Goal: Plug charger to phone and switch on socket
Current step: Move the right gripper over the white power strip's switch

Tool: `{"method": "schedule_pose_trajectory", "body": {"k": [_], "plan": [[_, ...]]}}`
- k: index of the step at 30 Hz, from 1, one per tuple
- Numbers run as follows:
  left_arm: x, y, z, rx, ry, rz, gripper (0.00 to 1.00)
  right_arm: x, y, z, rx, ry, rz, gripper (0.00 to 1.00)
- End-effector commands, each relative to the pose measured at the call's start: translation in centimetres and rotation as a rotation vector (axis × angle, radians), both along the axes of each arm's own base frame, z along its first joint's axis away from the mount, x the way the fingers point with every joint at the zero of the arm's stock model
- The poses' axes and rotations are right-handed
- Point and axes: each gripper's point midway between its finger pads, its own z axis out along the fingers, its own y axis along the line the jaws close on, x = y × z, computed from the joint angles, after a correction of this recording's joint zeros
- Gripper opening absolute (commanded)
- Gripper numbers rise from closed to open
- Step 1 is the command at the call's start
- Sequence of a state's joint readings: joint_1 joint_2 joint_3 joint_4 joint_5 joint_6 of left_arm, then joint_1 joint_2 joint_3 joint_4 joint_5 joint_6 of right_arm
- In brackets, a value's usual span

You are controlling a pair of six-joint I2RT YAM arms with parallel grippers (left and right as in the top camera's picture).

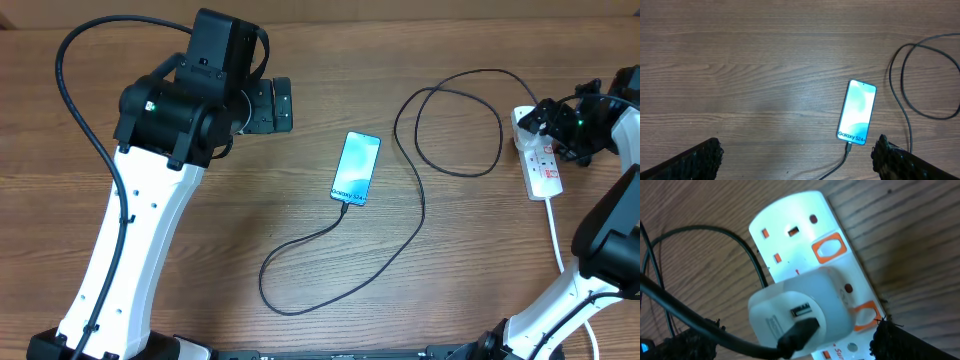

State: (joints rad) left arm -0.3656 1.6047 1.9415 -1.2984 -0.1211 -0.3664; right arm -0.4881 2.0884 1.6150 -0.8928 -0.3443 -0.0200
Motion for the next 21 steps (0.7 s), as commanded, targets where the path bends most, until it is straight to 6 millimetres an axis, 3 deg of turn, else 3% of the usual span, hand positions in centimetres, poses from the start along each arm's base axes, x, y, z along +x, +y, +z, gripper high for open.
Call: {"method": "schedule_pose_trajectory", "body": {"k": [1,8,14,21], "plan": [[0.1,0.5,0.5,0.011,-0.016,0.012,0.99,0.4,0.4,-0.1,0.004,-0.018,0.025,1.0],[0.1,0.5,0.3,0.012,-0.014,0.012,1.0,0.6,0.3,-0.2,-0.01,-0.032,0.042,1.0],[0.2,0.5,0.2,0.014,-0.01,0.012,1.0,-0.1,0.8,-1.7,0.004,-0.017,0.042,1.0],[0.3,0.4,0.1,0.014,-0.008,0.012,1.0,0.3,1.8,-1.5,0.05,-0.046,0.061,1.0]]}}
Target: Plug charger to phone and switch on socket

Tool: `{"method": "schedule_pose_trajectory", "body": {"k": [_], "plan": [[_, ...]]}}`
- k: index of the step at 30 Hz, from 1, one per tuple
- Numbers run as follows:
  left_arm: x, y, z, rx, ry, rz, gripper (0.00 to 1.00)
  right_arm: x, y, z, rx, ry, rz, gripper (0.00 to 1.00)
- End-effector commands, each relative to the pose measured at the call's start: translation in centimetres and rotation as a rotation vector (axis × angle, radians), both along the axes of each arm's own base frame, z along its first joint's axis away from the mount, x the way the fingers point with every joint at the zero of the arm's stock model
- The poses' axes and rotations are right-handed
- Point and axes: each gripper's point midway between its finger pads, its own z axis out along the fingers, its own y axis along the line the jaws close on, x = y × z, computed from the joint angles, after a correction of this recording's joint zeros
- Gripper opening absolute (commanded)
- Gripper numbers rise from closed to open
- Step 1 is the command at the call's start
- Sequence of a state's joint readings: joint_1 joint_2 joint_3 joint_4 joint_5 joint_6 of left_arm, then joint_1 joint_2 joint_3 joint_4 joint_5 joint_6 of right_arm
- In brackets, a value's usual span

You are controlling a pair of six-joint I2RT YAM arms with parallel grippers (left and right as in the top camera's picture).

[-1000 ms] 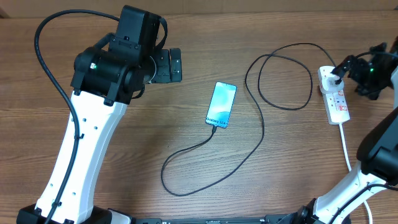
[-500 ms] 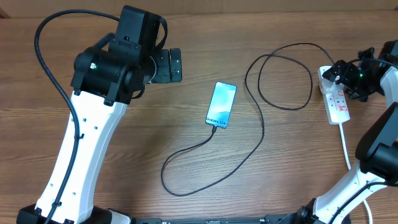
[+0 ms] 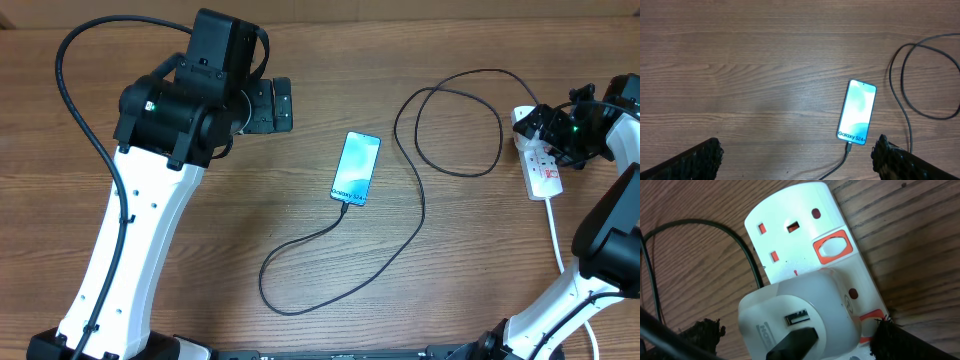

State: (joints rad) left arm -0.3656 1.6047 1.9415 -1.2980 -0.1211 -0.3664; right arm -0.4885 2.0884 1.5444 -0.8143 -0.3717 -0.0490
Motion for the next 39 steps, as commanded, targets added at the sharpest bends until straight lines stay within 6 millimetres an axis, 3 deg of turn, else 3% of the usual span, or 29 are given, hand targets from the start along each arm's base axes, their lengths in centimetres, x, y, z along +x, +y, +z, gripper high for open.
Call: {"method": "schedule_pose_trajectory", "body": {"k": [1,17,39], "plan": [[0.3,0.4,0.1,0.015,-0.006,0.012,0.99,0.4,1.3,0.0,0.041,-0.021,0.029,1.0],[0.3,0.4,0.0,0.015,-0.006,0.012,0.99,0.8,0.7,0.0,-0.009,-0.042,0.06,1.0],[0.3,0.4,0.0,0.015,-0.006,0.012,1.0,-0.2,2.6,-0.9,0.089,-0.029,0.07,1.0]]}}
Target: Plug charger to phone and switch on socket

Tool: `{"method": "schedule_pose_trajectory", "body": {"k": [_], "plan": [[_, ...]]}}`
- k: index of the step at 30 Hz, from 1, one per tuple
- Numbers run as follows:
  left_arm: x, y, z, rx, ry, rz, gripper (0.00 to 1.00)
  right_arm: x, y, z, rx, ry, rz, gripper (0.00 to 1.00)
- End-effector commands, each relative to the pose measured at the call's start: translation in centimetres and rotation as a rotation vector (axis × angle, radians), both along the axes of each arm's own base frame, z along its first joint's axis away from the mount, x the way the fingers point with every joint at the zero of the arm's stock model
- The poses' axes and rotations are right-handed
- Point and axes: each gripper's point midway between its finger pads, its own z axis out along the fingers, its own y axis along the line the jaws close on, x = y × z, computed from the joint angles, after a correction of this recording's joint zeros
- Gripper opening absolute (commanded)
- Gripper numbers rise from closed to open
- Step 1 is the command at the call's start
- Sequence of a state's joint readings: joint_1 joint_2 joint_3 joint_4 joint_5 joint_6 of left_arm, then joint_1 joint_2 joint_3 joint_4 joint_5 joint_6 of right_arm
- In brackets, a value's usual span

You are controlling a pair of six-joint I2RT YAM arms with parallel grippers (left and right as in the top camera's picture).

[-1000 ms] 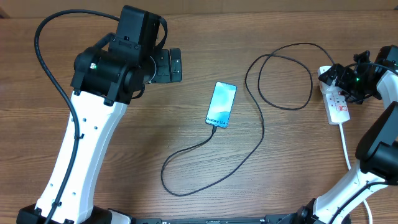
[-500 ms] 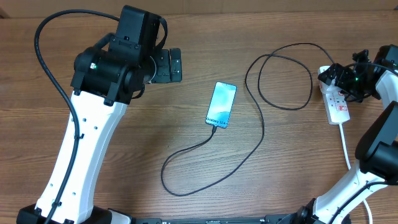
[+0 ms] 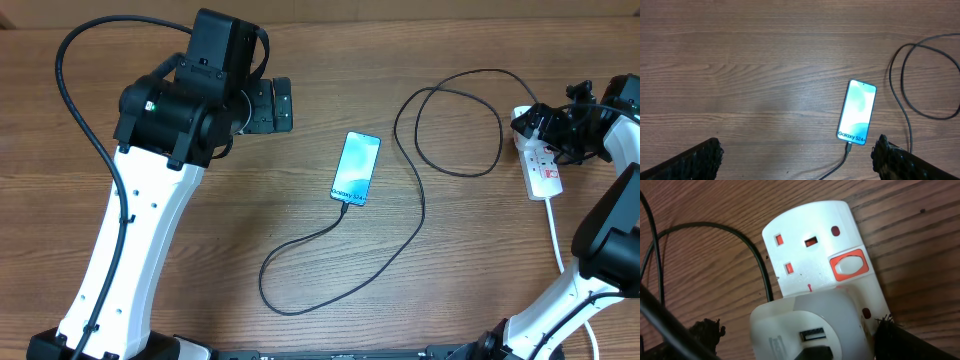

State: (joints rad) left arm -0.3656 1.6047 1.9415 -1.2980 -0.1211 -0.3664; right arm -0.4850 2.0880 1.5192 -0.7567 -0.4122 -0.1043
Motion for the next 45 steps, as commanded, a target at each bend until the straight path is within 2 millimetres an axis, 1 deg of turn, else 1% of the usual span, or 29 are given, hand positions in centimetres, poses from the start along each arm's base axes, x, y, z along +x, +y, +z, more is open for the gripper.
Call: {"method": "schedule_pose_trajectory", "body": {"k": [1,6,11,15,19,37,42,45], "plan": [[0.3,0.4,0.0,0.015,-0.006,0.012,0.99,-1.0,2.1,-0.8,0.091,0.035,0.008,1.0],[0.3,0.4,0.1,0.015,-0.006,0.012,0.99,-0.8,2.0,-0.7,0.085,0.03,0.008,1.0],[0.3,0.4,0.0,0.015,-0.006,0.012,0.99,-0.7,1.0,-0.8,0.032,0.04,-0.007,1.0],[0.3,0.4,0.0,0.015,-0.006,0.012,1.0,-0.3,0.7,-0.2,0.024,0.027,-0.007,1.0],[0.3,0.4,0.0,0.015,-0.006,0.012,0.99,-0.5,0.4,-0.4,0.007,0.039,-0.014,1.0],[0.3,0.4,0.1,0.015,-0.006,0.012,1.0,-1.4,1.0,-0.7,0.043,0.087,-0.042,1.0],[0.3,0.4,0.0,0.015,-0.006,0.012,0.99,-1.1,0.9,-0.6,0.039,0.075,-0.037,1.0],[0.3,0.4,0.0,0.015,-0.006,0.012,1.0,-0.7,1.0,-0.4,0.031,0.047,-0.003,1.0]]}}
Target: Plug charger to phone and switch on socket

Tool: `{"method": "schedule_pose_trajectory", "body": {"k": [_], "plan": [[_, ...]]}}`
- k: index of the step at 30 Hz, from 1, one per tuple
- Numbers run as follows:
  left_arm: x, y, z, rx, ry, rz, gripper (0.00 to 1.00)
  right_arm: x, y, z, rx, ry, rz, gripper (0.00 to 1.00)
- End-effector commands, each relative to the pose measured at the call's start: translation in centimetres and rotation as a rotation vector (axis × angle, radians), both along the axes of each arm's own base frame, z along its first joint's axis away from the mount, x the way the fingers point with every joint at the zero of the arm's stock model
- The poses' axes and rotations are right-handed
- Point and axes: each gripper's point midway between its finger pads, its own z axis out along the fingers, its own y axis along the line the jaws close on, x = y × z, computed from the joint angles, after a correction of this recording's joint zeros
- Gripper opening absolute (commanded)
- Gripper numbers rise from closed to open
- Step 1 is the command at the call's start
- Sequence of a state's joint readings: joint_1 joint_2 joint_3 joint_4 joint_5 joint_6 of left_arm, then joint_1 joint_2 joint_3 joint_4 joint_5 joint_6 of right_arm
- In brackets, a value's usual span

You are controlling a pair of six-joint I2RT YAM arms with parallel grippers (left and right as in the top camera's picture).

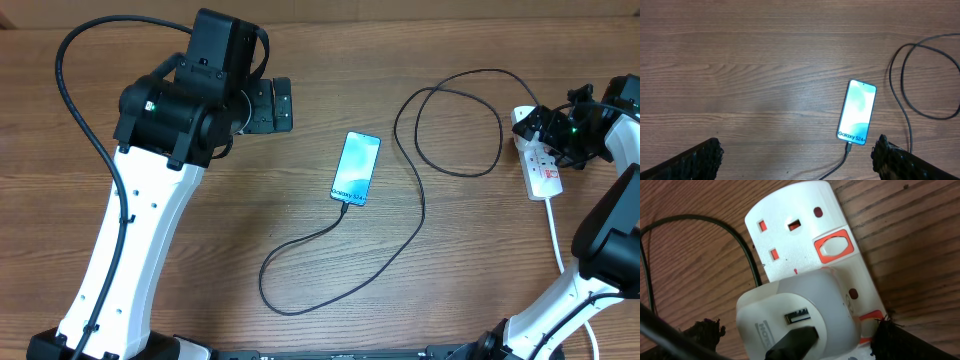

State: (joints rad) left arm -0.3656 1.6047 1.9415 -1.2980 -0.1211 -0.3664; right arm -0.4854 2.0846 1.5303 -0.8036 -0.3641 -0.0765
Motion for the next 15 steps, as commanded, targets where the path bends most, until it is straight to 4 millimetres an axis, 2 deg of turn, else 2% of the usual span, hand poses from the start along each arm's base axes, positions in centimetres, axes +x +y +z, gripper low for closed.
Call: {"method": "schedule_pose_trajectory", "body": {"k": [1,15], "plan": [[0.28,0.42,0.05,0.015,-0.006,0.012,1.0,0.32,1.37,-0.24,0.041,-0.017,0.036,1.0],[0.28,0.42,0.05,0.016,-0.006,0.011,1.0,0.2,1.53,-0.25,0.049,-0.012,0.037,0.99]]}}
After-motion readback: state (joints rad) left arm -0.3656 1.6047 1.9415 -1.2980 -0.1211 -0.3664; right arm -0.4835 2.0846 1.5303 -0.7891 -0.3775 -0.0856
